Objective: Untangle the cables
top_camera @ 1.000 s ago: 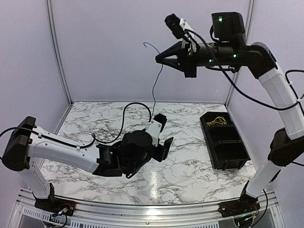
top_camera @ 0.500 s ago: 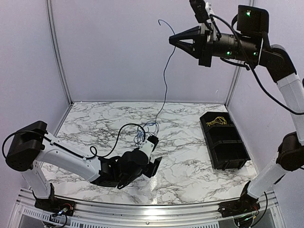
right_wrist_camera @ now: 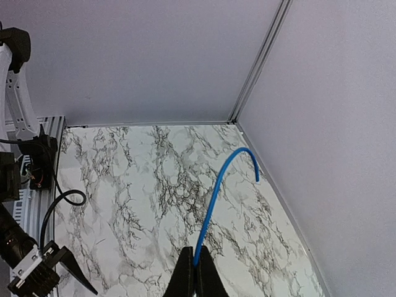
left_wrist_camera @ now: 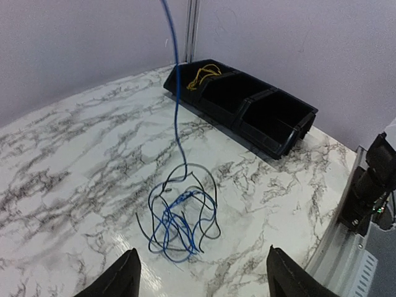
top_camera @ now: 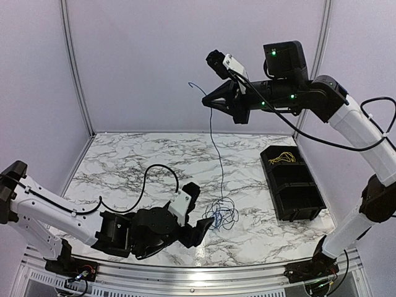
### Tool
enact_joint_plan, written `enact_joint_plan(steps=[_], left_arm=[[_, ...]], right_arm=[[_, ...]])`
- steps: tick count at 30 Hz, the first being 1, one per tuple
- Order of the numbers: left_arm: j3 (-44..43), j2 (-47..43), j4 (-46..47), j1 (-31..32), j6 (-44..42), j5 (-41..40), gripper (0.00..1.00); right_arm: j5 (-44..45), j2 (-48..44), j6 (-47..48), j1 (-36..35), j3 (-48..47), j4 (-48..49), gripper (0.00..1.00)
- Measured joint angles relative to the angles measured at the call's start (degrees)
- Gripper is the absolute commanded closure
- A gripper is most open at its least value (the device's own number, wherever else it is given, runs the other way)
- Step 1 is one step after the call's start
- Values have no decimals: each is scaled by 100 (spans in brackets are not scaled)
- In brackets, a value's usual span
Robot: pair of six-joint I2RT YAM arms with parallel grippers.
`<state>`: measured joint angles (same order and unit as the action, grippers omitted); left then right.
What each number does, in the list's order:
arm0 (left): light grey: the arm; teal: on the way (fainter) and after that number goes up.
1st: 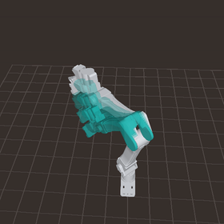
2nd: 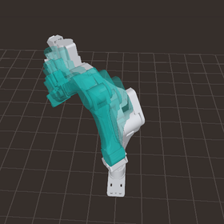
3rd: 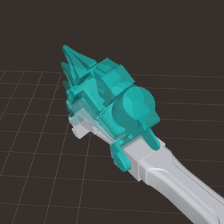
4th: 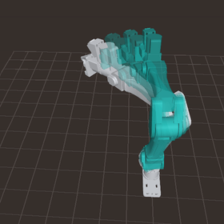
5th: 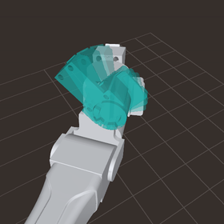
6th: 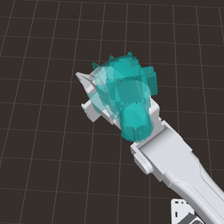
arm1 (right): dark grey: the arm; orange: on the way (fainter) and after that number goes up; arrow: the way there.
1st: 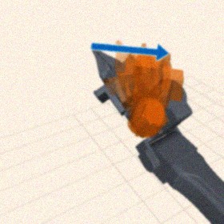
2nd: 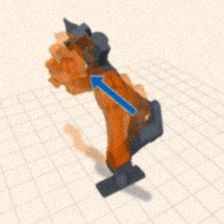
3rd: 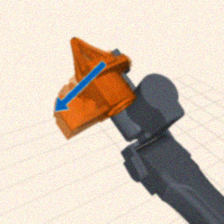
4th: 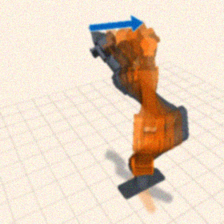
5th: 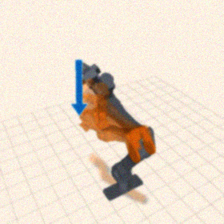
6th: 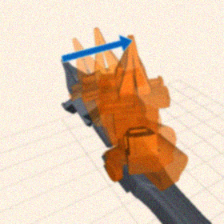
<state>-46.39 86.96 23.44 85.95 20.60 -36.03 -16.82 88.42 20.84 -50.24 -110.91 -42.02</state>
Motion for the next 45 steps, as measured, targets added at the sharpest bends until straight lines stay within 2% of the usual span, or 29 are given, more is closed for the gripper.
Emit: enact_joint_plan(steps=[6,11,17,22,27,32,41,45], left_arm=[[-1086,787,0,-70,-765,-450,25],[-1325,1064,-24,-496,-492,-772,32],[-1574,1222,2,-1032,-413,-625,34],[-1740,1585,107,-1062,-629,-339,36],[-1742,1674,131,-1058,-629,-256,49],[-1692,1676,205,-1097,-671,-164,70],[-1755,2253,616,-1482,-728,208,80],[-1755,2632,636,-1602,-645,446,80]], right_arm=[[-26,-2,-70,0,-61,13,100],[-87,-2,-92,-11,-197,4,100],[-87,-2,-90,-61,-385,-4,100],[-90,0,-87,-92,-557,0,100],[-87,31,-87,-92,-570,0,100],[-111,210,-92,-94,-885,-42,100],[-435,431,-306,-103,-2354,-70,100],[-367,407,-396,-105,-2959,219,100]])
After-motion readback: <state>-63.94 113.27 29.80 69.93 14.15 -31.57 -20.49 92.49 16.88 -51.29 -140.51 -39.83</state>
